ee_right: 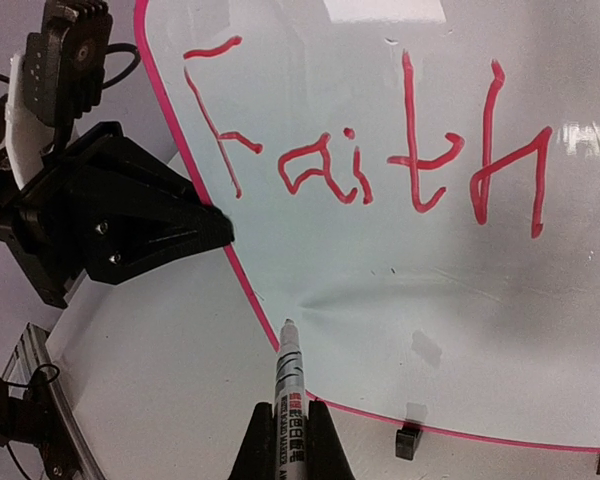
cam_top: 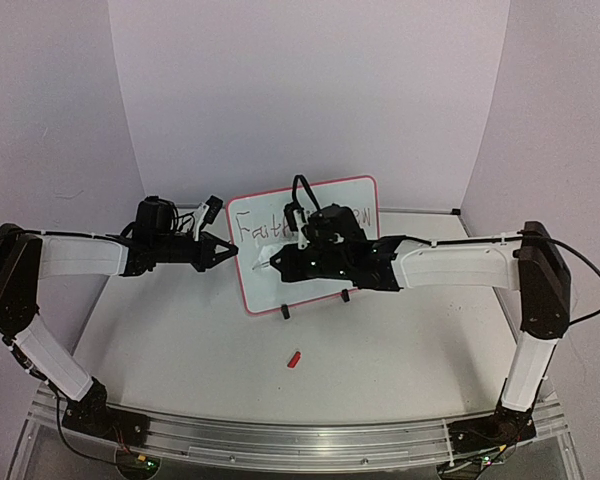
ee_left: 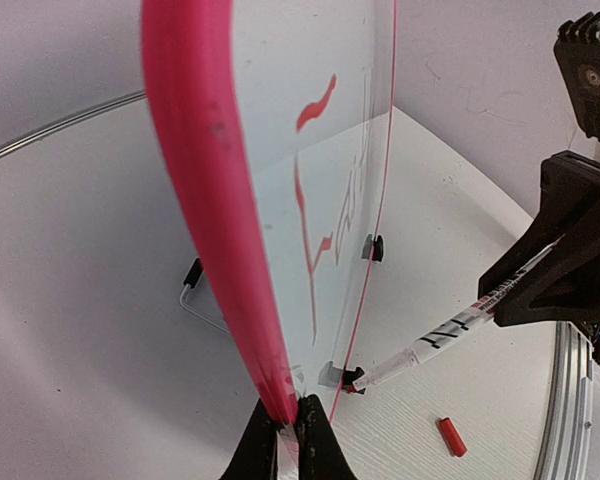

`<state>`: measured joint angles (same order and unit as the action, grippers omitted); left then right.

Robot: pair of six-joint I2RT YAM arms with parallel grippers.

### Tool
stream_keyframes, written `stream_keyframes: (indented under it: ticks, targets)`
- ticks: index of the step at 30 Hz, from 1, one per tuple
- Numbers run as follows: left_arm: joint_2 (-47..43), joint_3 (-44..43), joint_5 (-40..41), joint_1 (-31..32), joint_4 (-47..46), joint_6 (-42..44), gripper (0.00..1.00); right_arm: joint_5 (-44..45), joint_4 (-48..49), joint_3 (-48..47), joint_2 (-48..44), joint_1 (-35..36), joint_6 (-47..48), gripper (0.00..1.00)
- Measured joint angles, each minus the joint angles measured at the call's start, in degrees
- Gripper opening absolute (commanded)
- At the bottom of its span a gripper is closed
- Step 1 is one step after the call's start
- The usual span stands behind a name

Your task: Write a sentence on the whiteboard

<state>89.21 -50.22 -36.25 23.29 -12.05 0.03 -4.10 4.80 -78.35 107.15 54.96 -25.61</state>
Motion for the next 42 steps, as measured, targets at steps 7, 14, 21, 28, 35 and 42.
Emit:
stream_keyframes:
  ticks: [7, 14, 21, 28, 35, 42]
  targets:
    - [0.0, 0.0, 0.0, 0.0, 0.0, 0.0, 0.0, 1.7, 0.4, -0.1, 1.0, 0.0, 0.0, 0.0]
    - [0.0, 0.0, 0.0, 0.0, 0.0, 0.0, 0.0, 2.4, 0.3, -1.2, 2.2, 0.0, 0.1, 0.0]
    - [0.0, 0.0, 0.0, 0.0, 0.0, 0.0, 0.0, 2.2, 0.4, -2.6, 3.5, 0.5, 0.3, 0.0]
    - [0.0, 0.0, 0.1, 0.0, 0.0, 0.0, 0.0, 2.2, 0.3, -2.6, 3.5, 0.5, 0.3, 0.0]
    - [0.0, 0.0, 0.1, 0.0, 0.0, 0.0, 0.0, 2.3, 0.1, -2.5, 3.5, 0.5, 0.5, 0.0]
    - [0.0, 0.0, 0.1, 0.0, 0.0, 0.0, 0.0, 2.3, -1.5, -2.5, 3.9, 0.5, 0.7, 0.0]
